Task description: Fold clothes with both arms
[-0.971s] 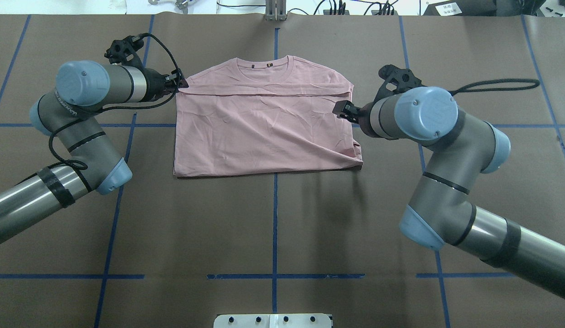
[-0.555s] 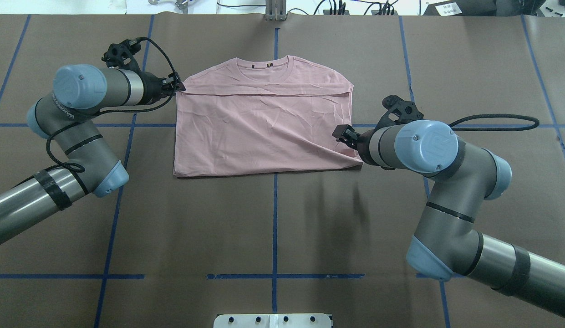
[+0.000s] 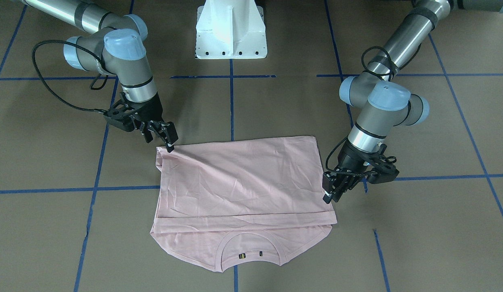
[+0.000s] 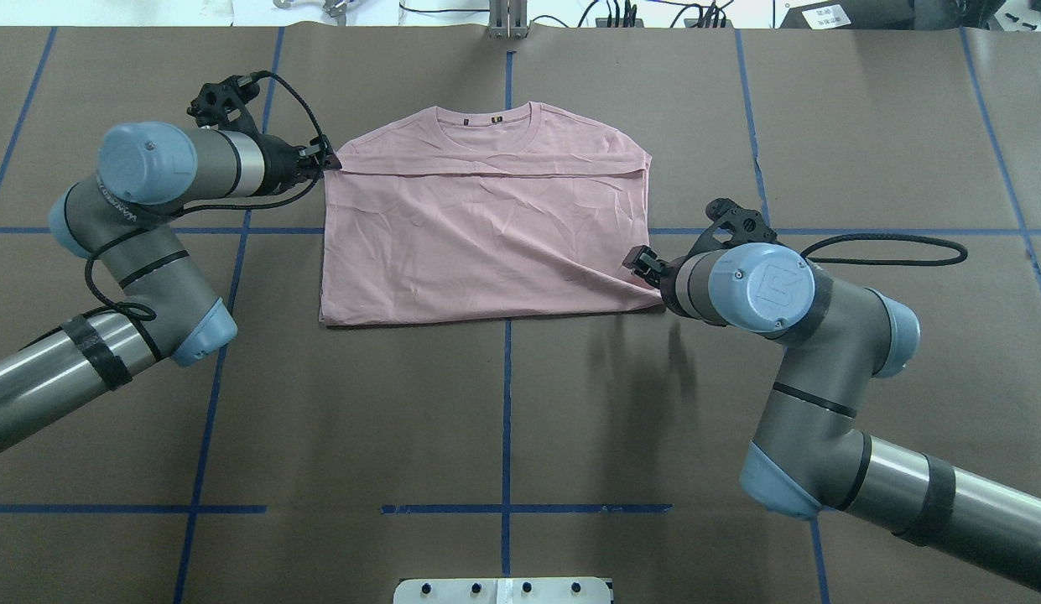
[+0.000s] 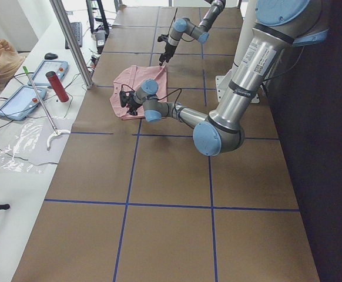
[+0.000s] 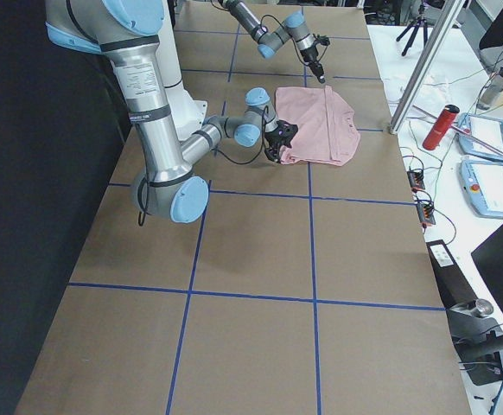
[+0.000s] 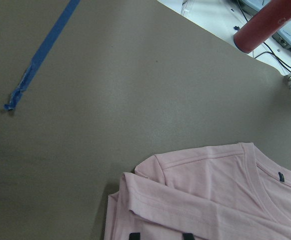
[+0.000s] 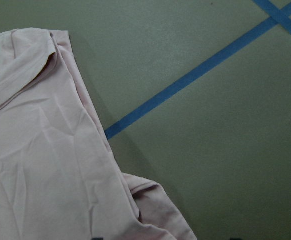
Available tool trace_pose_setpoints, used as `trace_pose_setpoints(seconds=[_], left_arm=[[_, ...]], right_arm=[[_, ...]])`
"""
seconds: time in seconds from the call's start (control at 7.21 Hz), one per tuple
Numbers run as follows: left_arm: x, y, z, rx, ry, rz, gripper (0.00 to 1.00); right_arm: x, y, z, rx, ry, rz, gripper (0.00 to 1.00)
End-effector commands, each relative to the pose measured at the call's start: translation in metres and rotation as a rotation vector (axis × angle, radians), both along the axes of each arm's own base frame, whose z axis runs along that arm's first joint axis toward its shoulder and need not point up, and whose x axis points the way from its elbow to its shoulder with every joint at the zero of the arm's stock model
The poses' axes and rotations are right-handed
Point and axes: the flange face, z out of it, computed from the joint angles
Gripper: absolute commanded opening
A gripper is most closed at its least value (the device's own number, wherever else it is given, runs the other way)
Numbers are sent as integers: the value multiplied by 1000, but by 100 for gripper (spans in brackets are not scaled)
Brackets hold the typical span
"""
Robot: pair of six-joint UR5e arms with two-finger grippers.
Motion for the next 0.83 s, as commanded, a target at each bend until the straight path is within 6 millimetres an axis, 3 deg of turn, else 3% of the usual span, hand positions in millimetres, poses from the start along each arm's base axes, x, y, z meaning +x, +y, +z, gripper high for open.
trace_pose_setpoints(seconds=[0.0, 0.14, 0.55, 0.69], left_arm=[[0, 0, 0, 0, 0, -1, 40], [0, 0, 1, -2, -1, -1, 40], [-1, 0, 0, 0, 0, -1, 40], [-1, 0, 0, 0, 0, -1, 40]], right_arm=[[-3, -1, 3, 2, 6, 4, 63], [-4, -2, 0, 1, 4, 5, 52], [-9, 5, 0, -1, 5, -5, 52], [-8, 5, -3, -2, -2, 0, 34]])
